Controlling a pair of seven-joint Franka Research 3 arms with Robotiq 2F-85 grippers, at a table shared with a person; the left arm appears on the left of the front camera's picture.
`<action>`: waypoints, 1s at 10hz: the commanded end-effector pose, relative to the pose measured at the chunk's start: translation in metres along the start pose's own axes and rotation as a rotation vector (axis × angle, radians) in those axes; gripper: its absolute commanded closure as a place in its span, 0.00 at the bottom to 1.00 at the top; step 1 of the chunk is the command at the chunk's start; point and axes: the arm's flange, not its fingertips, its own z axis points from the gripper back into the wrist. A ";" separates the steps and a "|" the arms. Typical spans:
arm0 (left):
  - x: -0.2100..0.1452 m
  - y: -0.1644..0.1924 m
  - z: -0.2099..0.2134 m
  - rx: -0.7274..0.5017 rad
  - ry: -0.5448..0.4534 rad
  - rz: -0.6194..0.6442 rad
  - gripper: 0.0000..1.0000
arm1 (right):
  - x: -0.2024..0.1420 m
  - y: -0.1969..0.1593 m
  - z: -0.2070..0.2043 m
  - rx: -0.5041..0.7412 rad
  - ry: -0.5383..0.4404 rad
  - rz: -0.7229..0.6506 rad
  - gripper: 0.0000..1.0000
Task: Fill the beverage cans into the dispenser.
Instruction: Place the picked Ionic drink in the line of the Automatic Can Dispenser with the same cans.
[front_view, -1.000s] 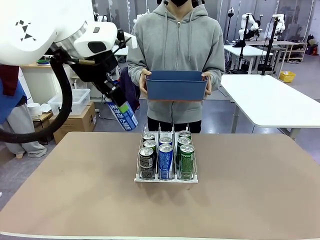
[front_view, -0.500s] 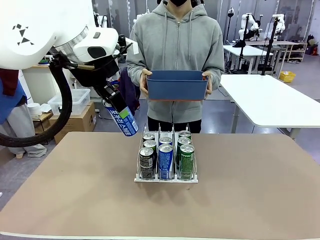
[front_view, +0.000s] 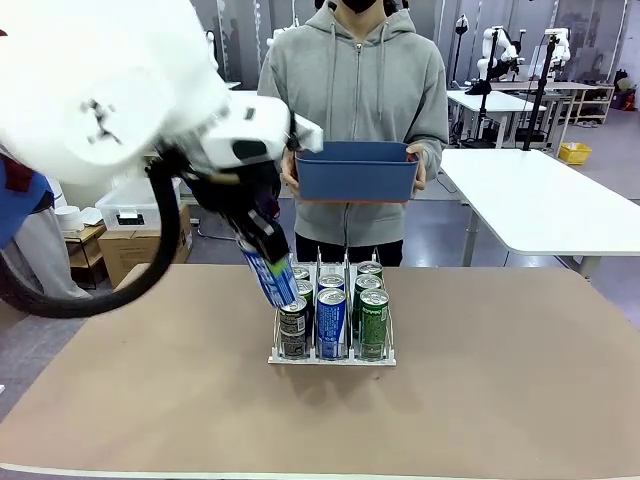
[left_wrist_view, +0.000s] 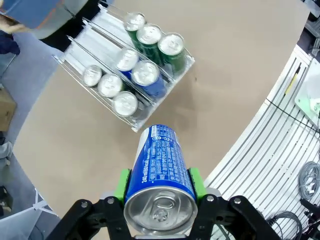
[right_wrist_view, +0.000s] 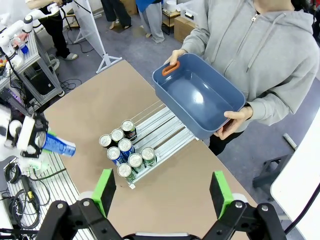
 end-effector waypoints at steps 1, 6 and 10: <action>0.000 -0.025 -0.020 0.037 0.001 -0.016 0.43 | -0.002 0.002 0.000 0.001 0.006 0.007 0.00; 0.007 -0.040 -0.076 0.089 -0.081 -0.134 0.43 | -0.002 0.002 0.000 0.001 0.006 0.007 0.00; 0.009 -0.042 -0.088 0.067 -0.054 -0.134 0.43 | -0.002 0.002 0.000 0.001 0.006 0.007 0.00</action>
